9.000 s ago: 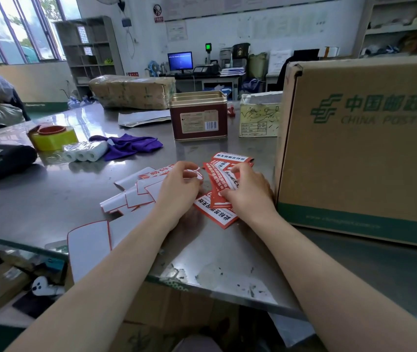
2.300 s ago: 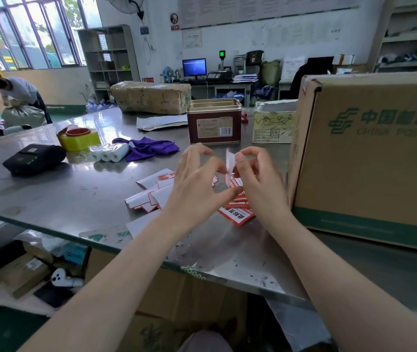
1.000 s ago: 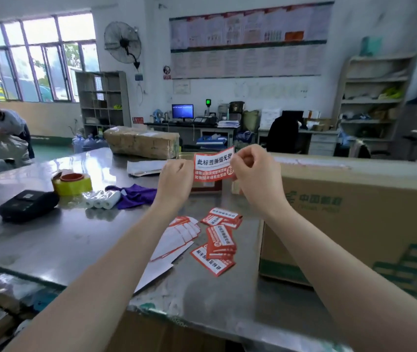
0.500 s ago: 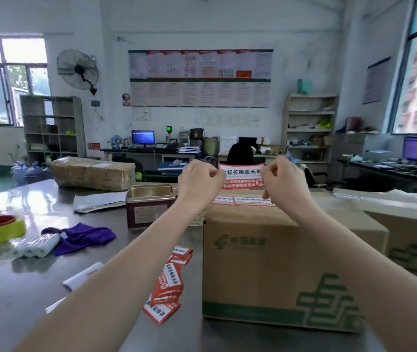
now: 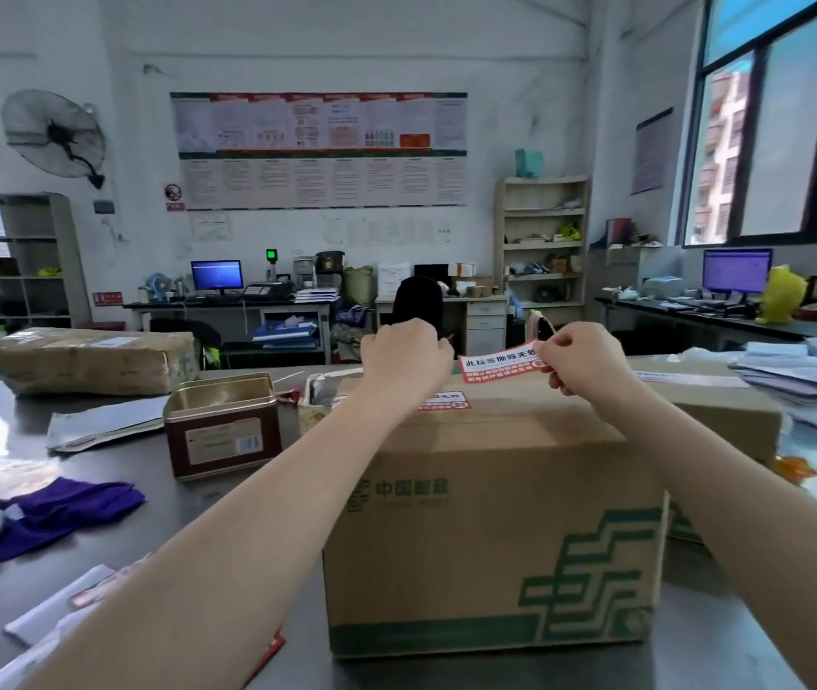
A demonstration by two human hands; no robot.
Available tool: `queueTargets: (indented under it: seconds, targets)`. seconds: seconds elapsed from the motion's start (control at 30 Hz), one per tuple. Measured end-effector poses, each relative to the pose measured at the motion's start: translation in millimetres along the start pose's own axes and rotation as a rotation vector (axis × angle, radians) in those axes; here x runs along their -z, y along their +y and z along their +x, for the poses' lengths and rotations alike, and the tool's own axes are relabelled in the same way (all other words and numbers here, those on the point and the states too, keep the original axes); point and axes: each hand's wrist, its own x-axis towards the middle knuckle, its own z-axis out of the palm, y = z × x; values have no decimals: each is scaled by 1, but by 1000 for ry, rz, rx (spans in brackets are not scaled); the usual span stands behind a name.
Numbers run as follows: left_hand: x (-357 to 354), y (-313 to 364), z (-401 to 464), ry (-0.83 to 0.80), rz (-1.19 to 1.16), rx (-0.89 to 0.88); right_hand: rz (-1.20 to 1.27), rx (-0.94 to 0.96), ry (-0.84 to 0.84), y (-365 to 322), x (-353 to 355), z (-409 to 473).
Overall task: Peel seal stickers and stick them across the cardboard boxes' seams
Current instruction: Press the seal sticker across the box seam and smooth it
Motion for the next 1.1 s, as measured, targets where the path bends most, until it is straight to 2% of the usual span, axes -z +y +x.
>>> queueTargets:
  seconds: [0.13, 0.23, 0.43, 0.83, 1.1]
  targets:
    - [-20, -11, -5, -181, -25, -31, -20, -58, -37, 12, -1, 1]
    - [-26, -14, -9, -237, -14, -70, -13, -75, -39, 14, -2, 1]
    - [-24, -14, -14, -218, 17, -114, -73, -75, -87, 12, -8, 1]
    - [-21, -10, -20, -226, 23, -97, -110, -46, -86, 14, -8, -2]
    - [-16, -6, -26, -232, 3, -154, -132, -38, -97, 12, -8, -4]
